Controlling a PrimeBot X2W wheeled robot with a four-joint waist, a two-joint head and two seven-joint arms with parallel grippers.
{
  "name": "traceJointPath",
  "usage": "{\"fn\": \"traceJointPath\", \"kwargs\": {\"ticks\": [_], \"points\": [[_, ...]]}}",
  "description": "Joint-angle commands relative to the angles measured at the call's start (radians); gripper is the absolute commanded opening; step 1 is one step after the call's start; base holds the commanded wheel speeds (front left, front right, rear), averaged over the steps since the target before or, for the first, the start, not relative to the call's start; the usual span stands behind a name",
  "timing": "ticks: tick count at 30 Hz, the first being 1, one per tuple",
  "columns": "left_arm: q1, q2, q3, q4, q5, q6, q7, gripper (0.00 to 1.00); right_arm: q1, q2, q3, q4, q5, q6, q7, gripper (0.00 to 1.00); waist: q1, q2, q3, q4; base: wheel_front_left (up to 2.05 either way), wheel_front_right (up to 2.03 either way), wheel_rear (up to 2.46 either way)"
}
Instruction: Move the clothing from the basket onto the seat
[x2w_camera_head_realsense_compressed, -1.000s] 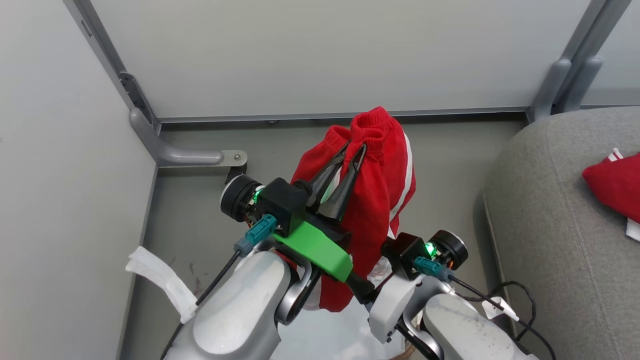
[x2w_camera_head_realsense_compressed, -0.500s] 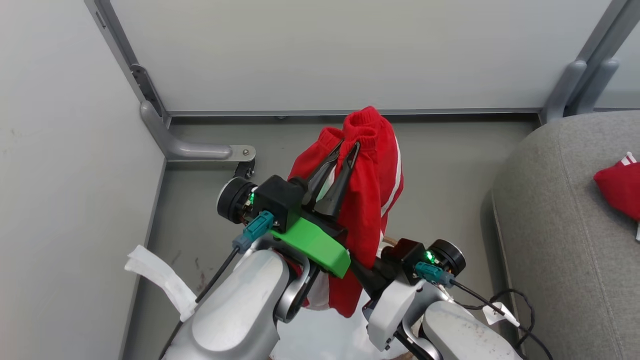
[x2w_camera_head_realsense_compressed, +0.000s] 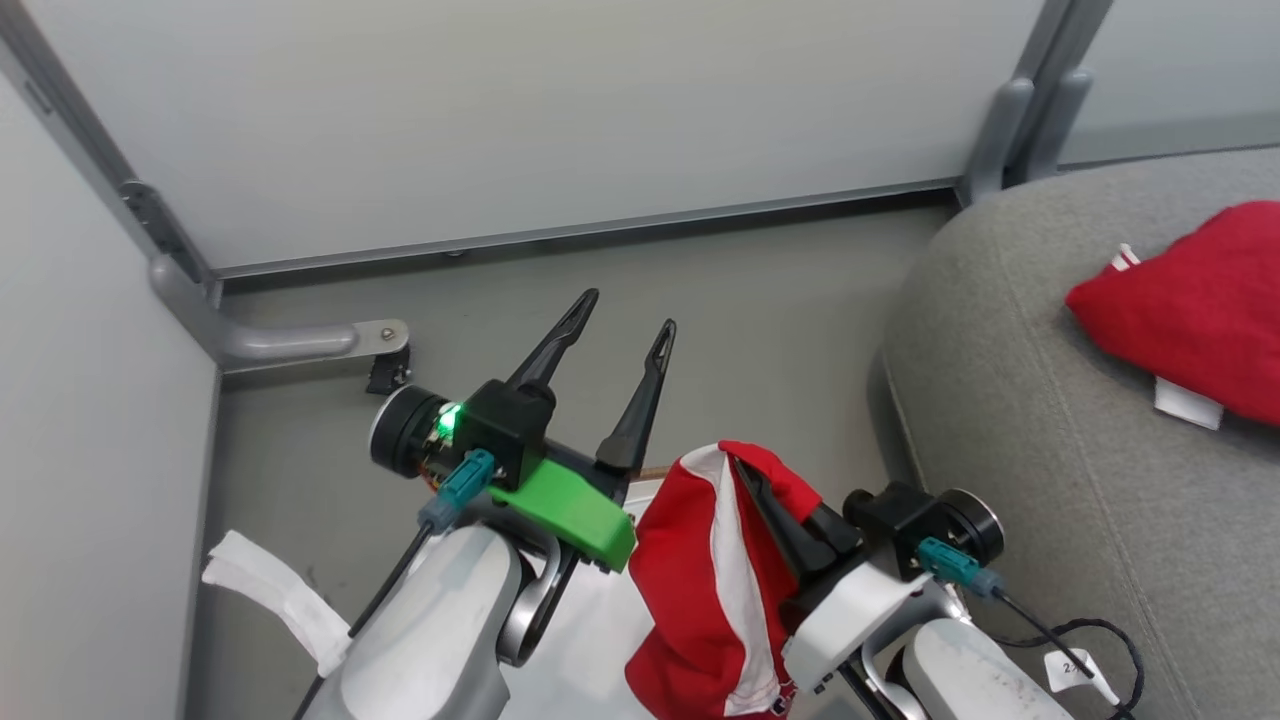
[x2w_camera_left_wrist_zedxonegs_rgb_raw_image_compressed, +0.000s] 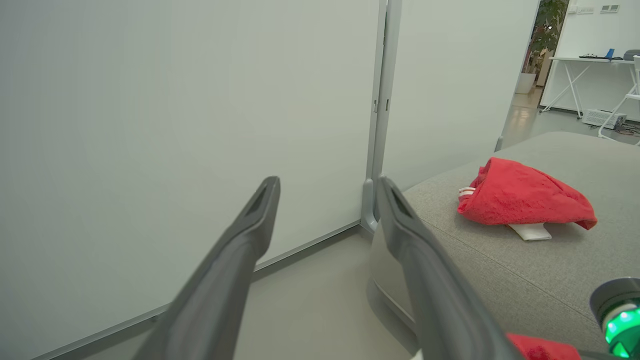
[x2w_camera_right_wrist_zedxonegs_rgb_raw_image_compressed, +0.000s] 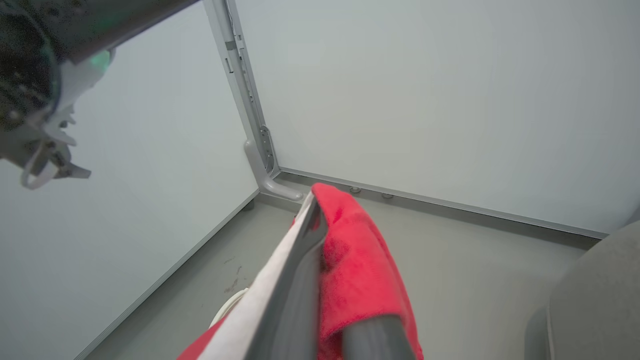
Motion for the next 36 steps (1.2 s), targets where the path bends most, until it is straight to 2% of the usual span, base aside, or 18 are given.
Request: {"fn": "traceJointPath", "kwargs": {"ticks": [1, 13, 21, 30, 34, 36], "points": [[0.023, 0.012, 0.011, 0.003, 0.019, -0.009, 0.001, 1.0, 0.019, -0.003, -0.016, -0.021, -0.011, -0.001, -0.002, 0.0, 0.0001, 0.0, 0.021, -0.099, 0.0, 0.0, 0.0], [0.094, 0.024, 0.078, 0.018, 0.095, -0.043, 0.001, 1.0, 0.102, -0.003, -0.13, -0.124, -0.006, -0.001, -0.002, 0.0, 0.0001, 0.0, 0.047, -0.338, 0.0, 0.0, 0.0], [0.122, 0.016, 0.095, 0.024, 0.116, -0.054, 0.001, 1.0, 0.131, -0.003, -0.191, -0.156, 0.006, -0.001, -0.002, 0.0, 0.0001, 0.0, 0.051, -0.455, 0.0, 0.0, 0.0], [0.085, 0.011, 0.05, 0.042, 0.131, -0.06, 0.001, 1.0, 0.127, -0.003, -0.319, -0.237, -0.025, -0.001, -0.002, 0.0, 0.0001, 0.0, 0.094, -0.478, 0.0, 0.0, 0.0], [0.068, 0.032, 0.025, 0.038, 0.121, -0.059, 0.001, 1.0, 0.054, -0.003, -0.352, -0.277, -0.08, -0.001, -0.002, 0.0, 0.0001, 0.0, 0.136, -0.482, 0.0, 0.0, 0.0], [0.054, 0.055, 0.016, 0.029, 0.122, -0.059, 0.001, 1.0, -0.038, -0.029, -0.36, -0.307, -0.129, -0.001, -0.002, 0.0, 0.0001, 0.0, 0.177, -0.481, 0.0, 0.0, 0.0]]}}
